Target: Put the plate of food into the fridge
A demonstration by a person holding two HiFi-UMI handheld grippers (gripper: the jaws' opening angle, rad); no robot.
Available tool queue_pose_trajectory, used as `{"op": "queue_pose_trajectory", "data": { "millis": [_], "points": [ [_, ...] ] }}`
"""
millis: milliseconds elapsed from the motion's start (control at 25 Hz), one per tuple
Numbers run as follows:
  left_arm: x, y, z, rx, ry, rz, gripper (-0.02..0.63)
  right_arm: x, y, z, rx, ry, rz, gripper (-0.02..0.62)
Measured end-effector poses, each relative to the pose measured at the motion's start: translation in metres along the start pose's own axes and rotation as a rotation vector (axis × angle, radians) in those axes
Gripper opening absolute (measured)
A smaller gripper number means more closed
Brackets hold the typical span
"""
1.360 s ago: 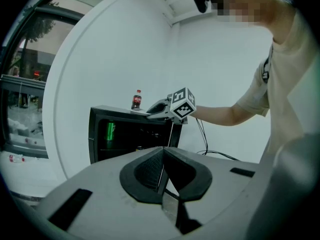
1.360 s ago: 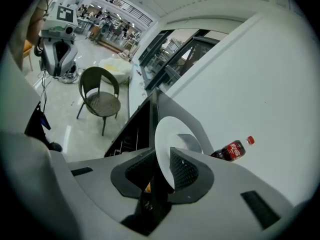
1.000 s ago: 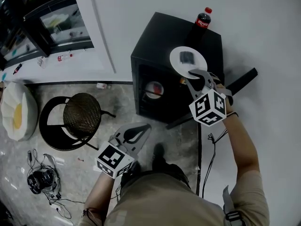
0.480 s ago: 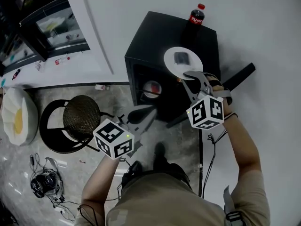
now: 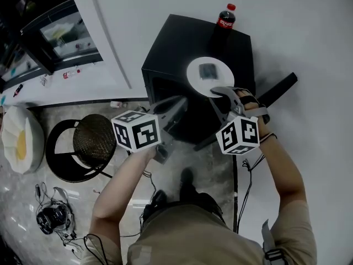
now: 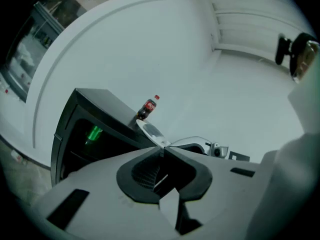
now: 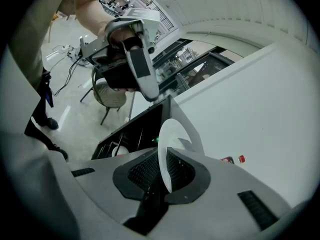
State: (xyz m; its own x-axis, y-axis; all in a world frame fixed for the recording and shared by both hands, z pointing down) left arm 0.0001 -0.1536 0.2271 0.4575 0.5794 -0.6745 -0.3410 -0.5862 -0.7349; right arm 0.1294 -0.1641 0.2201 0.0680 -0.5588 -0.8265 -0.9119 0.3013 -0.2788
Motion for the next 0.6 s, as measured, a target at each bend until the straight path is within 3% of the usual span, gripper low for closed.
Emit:
{"op": "queue_pose_trajectory", "data": {
  "millis": [200,280,600],
  "points": [
    [-0.007,0.01,-0.02,0.012,-0.005,0.101,0.03,0.0,0.0,0.0,0.006,0.0,-0.009,0.05],
    [-0.007,0.013,-0.027,0.017,-0.038,0.139,0.182,0.0,0.0,-0.001,0.009,0.001,-0.009,0.051],
    [-0.01,0.013,-0.057,-0.021,-0.112,0.232,0.19,-0.002,0.001,0.0,0.016,-0.012,-0.002,0.049]
  ]
}}
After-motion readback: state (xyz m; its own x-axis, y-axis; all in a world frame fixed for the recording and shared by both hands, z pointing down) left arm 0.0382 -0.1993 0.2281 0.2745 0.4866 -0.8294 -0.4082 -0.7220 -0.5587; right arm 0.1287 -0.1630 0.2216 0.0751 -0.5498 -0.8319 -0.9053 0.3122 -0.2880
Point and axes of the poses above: the fingertips, and each gripper's own axes: z backward along the fingers, x to its right, y out of its top, the point moved 5 cm from there along z, backward along the fingers, and after that the axes turned 3 degrees about z, right-handed, at the moved point
